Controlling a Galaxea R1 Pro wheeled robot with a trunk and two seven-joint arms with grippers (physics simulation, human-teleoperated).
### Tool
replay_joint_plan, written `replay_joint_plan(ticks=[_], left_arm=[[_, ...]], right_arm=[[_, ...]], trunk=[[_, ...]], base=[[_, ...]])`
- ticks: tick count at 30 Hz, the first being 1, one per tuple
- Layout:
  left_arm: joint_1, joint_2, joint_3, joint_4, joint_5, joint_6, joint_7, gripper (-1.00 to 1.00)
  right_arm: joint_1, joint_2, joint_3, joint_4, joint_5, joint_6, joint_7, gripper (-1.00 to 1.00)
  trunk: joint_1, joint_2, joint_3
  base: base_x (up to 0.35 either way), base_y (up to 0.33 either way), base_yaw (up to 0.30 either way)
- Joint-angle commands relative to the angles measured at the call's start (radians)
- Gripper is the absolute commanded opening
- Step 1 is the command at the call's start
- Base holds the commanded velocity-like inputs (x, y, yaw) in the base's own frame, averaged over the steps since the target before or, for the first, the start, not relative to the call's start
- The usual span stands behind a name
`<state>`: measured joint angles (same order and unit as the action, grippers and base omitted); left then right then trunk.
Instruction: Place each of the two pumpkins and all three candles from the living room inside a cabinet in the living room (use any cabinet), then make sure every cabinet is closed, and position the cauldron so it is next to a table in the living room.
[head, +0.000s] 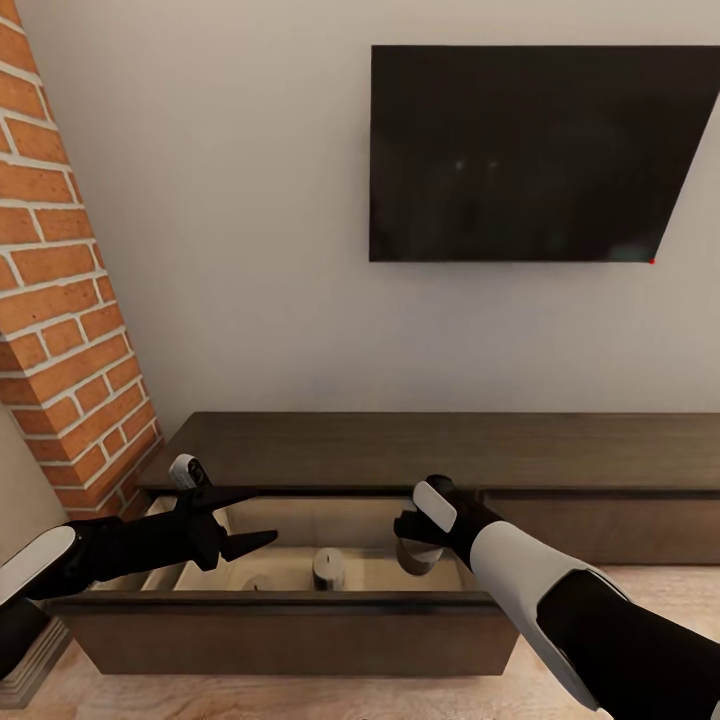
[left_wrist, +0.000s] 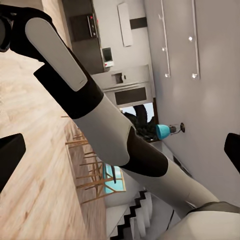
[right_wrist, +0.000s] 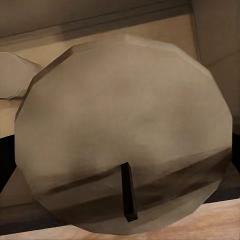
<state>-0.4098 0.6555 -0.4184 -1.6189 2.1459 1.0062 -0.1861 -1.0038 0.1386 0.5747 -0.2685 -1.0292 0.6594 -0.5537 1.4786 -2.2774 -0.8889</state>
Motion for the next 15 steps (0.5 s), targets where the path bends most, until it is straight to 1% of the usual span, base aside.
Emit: replay_joint_plan(ticks=[1,11,15], left_arm=[[-0.001,0.001,-0.003,0.001,-0.006,0.0,-0.01,1.0],[-0.001,0.001,-0.003,0.001,-0.006,0.0,-0.01,1.0],[-0.001,0.001,-0.003,0.001,-0.006,0.0,-0.01,1.0]], right_arm=[[-0.001,0.0,0.008,-0.002,-0.011,0.001,-0.008,-1.0],[-0.001,0.0,0.008,-0.003,-0.008,-0.004,-0.007,-1.0],[-0.001,0.0,0.008,-0.003,-0.008,-0.005,-0.006,-1.0]], trunk=[[0.004,-0.008,-0.004],[0.042,-0.078,-0.036],[0.042,-0.078,-0.036]], base=[[0.0,0.0,0.0],[0.0,0.0,0.0],[0.0,0.0,0.0]])
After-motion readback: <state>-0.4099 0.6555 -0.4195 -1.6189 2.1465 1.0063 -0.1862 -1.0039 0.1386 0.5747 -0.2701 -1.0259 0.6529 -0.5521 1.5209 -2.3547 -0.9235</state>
